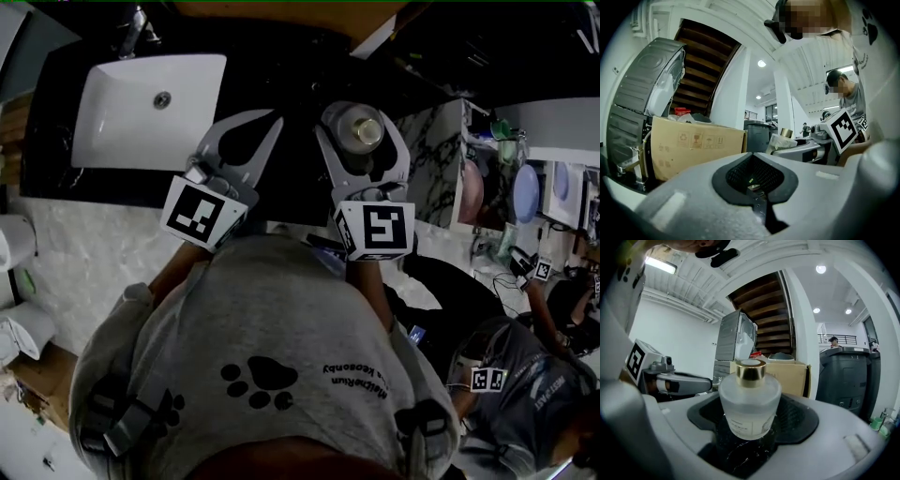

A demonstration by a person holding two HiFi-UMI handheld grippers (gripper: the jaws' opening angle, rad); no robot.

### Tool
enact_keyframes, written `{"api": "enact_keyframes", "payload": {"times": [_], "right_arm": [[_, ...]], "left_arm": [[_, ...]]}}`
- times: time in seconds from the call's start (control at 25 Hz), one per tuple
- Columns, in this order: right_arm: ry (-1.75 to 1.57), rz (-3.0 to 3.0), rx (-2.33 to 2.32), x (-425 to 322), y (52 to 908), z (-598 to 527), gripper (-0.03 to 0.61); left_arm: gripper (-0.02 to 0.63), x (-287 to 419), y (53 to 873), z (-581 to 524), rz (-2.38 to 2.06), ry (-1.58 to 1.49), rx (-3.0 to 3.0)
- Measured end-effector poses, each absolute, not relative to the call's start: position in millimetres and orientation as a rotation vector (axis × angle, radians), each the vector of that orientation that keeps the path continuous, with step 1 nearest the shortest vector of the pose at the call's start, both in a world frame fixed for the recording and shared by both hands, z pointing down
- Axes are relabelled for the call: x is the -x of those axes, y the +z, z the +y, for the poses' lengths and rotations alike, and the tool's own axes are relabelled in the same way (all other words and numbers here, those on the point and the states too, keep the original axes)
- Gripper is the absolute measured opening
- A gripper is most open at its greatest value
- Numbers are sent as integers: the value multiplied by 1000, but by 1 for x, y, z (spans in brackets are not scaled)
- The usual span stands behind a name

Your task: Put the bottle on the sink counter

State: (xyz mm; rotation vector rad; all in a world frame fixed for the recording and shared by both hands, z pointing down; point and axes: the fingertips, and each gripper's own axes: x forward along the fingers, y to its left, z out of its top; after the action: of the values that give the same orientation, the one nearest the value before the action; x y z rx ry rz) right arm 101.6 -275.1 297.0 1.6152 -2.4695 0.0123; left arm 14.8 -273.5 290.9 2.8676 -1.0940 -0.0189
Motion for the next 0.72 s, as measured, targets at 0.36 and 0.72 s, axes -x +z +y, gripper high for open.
{"api": "enact_keyframes", "payload": {"times": [0.36,0.72], "right_arm": [[60,-2391,-1704,-106,314,-329,330],[69,-2336,-1734,-102,324,-370,331]], "left_arm": [[2,-21,306,-327,-955,-4,-2920],[2,-27,332,-359,-870,47,-2919]]}}
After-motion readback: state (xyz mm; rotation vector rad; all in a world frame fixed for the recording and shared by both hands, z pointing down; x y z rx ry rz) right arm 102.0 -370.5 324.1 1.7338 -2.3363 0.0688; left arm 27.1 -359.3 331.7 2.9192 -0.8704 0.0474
